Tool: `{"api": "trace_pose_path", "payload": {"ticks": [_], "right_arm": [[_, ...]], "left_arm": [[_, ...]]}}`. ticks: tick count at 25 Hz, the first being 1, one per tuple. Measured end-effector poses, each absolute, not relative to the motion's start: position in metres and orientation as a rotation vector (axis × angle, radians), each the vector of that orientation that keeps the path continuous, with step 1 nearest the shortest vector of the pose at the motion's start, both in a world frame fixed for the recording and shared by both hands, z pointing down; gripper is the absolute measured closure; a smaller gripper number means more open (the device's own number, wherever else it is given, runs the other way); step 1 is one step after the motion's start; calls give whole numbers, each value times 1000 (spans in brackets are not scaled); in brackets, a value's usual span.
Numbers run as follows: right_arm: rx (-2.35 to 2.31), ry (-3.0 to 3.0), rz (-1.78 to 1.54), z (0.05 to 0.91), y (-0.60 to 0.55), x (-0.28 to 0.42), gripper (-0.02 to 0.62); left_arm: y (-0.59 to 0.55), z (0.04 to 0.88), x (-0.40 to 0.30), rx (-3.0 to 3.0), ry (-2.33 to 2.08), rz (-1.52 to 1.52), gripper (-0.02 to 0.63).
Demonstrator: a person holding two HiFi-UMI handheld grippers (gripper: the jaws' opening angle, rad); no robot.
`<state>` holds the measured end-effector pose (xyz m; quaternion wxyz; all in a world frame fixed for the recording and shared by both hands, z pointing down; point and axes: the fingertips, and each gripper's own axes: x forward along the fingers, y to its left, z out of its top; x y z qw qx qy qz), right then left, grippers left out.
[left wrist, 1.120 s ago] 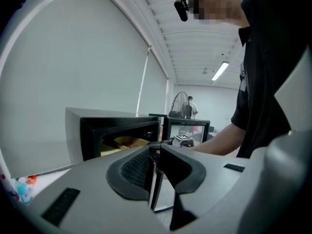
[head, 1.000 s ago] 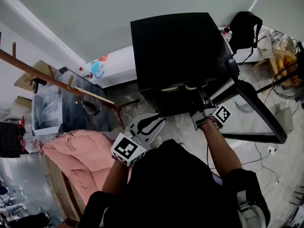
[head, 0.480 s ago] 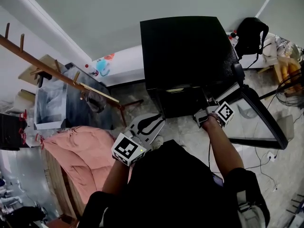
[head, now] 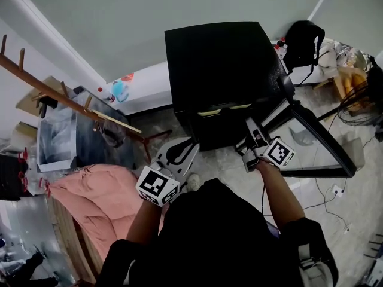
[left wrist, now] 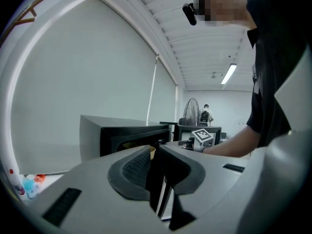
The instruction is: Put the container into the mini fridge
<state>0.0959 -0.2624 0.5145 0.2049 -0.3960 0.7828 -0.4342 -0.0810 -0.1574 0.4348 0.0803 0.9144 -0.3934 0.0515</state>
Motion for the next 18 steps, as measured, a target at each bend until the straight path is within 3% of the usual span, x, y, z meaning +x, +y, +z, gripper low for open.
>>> {"api": "trace_pose_path", "payload": {"ticks": [18], "right_arm": [[-1460,2460,-515,430,-192,139,541]], "left_arm": [[-177,398,-78,2837,-1248,-19,554]]}}
